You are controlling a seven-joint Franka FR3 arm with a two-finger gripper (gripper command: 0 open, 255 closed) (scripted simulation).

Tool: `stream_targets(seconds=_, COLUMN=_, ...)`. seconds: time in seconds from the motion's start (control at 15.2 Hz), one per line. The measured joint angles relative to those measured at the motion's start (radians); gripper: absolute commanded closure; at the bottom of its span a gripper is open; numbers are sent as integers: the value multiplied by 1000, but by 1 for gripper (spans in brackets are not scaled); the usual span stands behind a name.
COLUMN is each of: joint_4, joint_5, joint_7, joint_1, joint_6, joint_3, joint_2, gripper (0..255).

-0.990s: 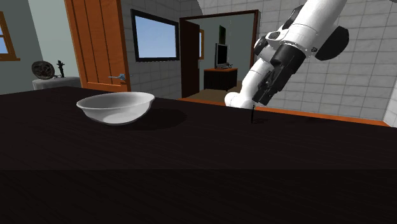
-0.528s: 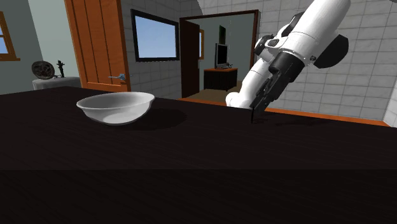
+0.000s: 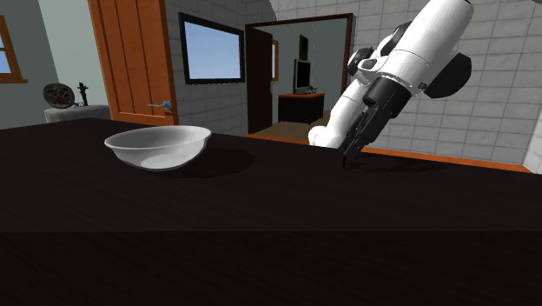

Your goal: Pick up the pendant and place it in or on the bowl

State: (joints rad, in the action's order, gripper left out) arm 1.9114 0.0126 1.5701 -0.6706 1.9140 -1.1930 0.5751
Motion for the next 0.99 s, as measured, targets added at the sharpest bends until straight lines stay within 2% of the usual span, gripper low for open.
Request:
stream_targets(seconds=0.07, joint_4=0, joint_5=0, joint_7=0, joint_1=0, joint_6=0, joint_3=0, joint_2=0, gripper=255)
stream_targets(seconds=0.73, joint_4=0, joint_5=0, joint_7=0, joint_1=0, joint_6=0, joint_3=0, joint_2=0, gripper=255)
stream_targets(seconds=0.99, joint_4=-47, joint_5=7, joint_7=-10, joint_1=-13, joint_6=-36, joint_3=1, joint_2=-10, gripper=255)
